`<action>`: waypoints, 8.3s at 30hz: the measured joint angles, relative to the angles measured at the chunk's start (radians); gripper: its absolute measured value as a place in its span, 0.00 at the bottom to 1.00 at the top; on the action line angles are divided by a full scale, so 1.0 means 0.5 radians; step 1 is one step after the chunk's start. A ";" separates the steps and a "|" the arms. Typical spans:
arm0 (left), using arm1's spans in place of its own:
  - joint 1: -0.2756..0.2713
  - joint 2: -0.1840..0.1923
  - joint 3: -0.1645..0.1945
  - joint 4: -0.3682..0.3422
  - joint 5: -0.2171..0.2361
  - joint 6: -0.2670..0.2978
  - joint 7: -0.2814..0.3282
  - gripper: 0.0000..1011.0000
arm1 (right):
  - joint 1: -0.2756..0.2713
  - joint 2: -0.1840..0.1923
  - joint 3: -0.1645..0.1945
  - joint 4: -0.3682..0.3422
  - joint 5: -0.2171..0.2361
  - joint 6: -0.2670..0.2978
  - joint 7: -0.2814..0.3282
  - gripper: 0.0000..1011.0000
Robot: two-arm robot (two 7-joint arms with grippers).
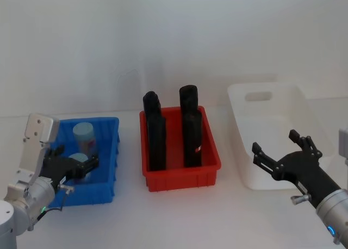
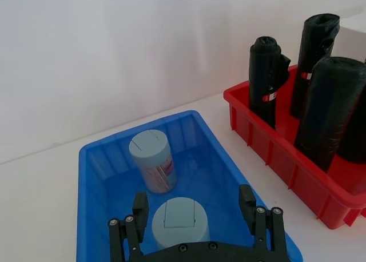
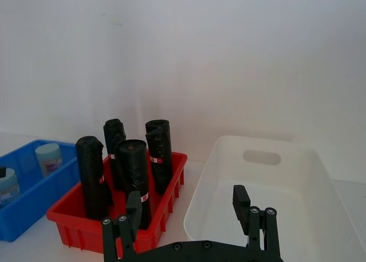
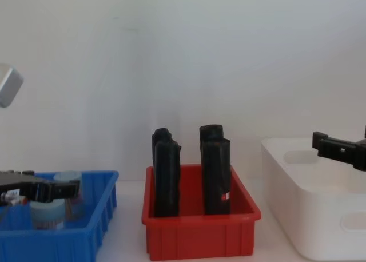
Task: Pick the cotton swabs from the blue box and place them into the white box.
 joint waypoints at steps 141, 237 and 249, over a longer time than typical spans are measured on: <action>-0.410 -0.115 0.049 -0.346 -0.090 0.345 -1.405 0.64 | 0.012 0.028 0.001 -0.019 0.005 0.019 0.215 0.99; -0.431 -0.131 0.061 -0.336 -0.087 0.350 -1.446 0.64 | 0.562 -0.199 -0.188 0.355 -0.310 0.097 0.931 0.68; -0.430 -0.132 0.062 -0.336 -0.087 0.350 -1.446 0.68 | 0.580 -0.206 -0.196 0.358 -0.311 0.079 0.909 0.65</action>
